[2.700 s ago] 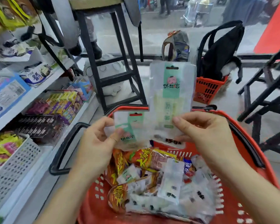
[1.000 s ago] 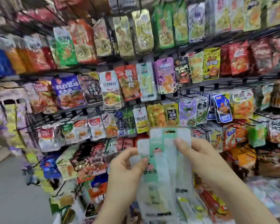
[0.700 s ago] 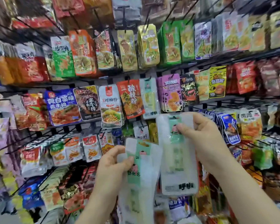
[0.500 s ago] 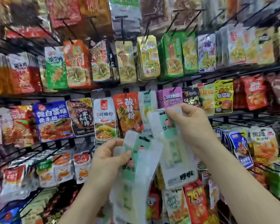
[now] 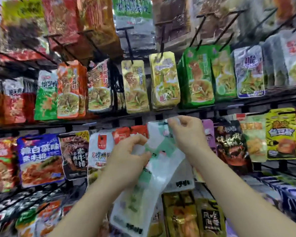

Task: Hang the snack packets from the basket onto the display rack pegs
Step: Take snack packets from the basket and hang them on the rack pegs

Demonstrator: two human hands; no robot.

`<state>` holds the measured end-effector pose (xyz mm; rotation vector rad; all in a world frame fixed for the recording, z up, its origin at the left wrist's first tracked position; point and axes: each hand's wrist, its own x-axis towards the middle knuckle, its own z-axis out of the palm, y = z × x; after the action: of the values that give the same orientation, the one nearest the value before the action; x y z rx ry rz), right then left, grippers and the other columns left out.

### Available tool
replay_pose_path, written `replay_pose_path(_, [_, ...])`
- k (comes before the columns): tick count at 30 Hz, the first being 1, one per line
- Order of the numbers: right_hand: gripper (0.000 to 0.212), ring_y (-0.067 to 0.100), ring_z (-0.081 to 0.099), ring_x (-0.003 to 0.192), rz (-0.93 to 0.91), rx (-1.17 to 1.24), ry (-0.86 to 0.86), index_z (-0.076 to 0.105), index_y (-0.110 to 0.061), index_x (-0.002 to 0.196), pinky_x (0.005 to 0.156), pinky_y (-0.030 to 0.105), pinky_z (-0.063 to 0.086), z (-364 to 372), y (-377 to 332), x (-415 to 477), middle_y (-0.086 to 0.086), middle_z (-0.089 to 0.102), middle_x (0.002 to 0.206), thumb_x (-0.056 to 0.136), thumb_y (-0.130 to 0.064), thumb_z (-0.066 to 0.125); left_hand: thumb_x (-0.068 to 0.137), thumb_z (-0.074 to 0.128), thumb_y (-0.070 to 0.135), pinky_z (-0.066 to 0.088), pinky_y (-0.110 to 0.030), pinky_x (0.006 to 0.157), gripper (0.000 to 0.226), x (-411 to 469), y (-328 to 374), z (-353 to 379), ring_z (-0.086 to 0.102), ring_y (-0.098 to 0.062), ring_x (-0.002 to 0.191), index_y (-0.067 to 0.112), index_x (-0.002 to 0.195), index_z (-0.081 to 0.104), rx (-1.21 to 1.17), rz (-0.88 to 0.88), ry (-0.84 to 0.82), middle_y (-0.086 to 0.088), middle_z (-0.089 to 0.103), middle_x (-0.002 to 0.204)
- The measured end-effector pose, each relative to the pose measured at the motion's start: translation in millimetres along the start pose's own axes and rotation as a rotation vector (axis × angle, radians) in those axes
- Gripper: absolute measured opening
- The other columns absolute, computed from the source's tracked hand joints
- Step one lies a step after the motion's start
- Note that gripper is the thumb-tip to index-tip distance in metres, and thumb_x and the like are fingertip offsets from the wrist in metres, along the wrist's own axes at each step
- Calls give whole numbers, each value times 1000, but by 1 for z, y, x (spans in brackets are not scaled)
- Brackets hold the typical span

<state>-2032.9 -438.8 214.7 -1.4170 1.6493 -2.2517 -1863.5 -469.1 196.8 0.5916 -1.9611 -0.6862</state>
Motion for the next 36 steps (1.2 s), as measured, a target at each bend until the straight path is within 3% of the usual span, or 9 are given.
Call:
replay_pose_path(4, [31,15,47,62,-43,-32,20,66,7,82,58,28,34,1,17,6,29,59,69,92,-21,60,76,69,18,51,-38,73,21,12,-7,6,60,-15,71,37,80,62,30,-2,-61,16,65,71])
replay_pose_path(9, [18,24,67,75,-132,-278,30,73,-11,78,64,34,49,0,16,10,10,72,76,89,-23,65,67,66,22,56,-53,77,13,16,-18,8,68,-28,77,27,80,67,-77,-63,-115,-4,72,80])
replay_pose_path(14, [30,20,65,90,-184,-610,-1,65,-22,113,77,31,48,-20,-7,-4,-2,70,96,92,-43,58,86,66,-1,57,-43,74,23,18,-26,5,71,-22,76,20,78,70,-226,-115,-117,-6,75,84])
replay_pose_path(17, [28,16,69,78,-241,-418,56,66,-30,100,76,42,56,-42,-19,-27,-7,71,79,91,-52,52,86,67,2,56,-48,82,16,18,-28,2,71,-28,88,16,90,70,-333,-113,-79,-8,75,94])
replay_pose_path(20, [37,12,71,76,43,-145,-235,65,-32,108,73,41,60,-43,-21,-45,-3,75,84,78,-54,64,86,63,-4,59,-39,67,19,14,-26,5,73,-28,79,13,86,70,-456,-90,-58,-11,75,89])
replay_pose_path(22, [32,14,73,81,143,32,-373,65,-23,115,73,38,60,-35,-12,-49,2,77,89,84,-31,69,85,61,-6,60,-37,65,19,10,-23,11,73,-29,78,10,90,70,-489,-76,-88,-12,75,88])
replay_pose_path(25, [12,22,74,79,89,193,-256,72,-8,98,68,37,59,-26,-5,-44,9,77,86,91,-6,63,87,59,-3,61,-40,72,19,7,-25,14,72,-30,86,7,101,67,-460,-38,-175,-12,75,95])
replay_pose_path(31, [13,31,72,74,-24,139,-129,74,-6,79,68,51,57,-10,-9,-27,13,75,77,89,-12,68,86,61,0,59,-35,66,39,9,-23,-7,73,-23,80,34,104,64,-329,106,-115,-7,76,91])
replay_pose_path(36, [25,42,65,68,-29,123,-42,70,1,78,68,50,55,-2,1,-11,32,67,87,90,-21,67,90,60,-2,51,-48,94,58,14,-23,-6,65,-19,110,47,120,59,-126,193,-59,4,70,114])
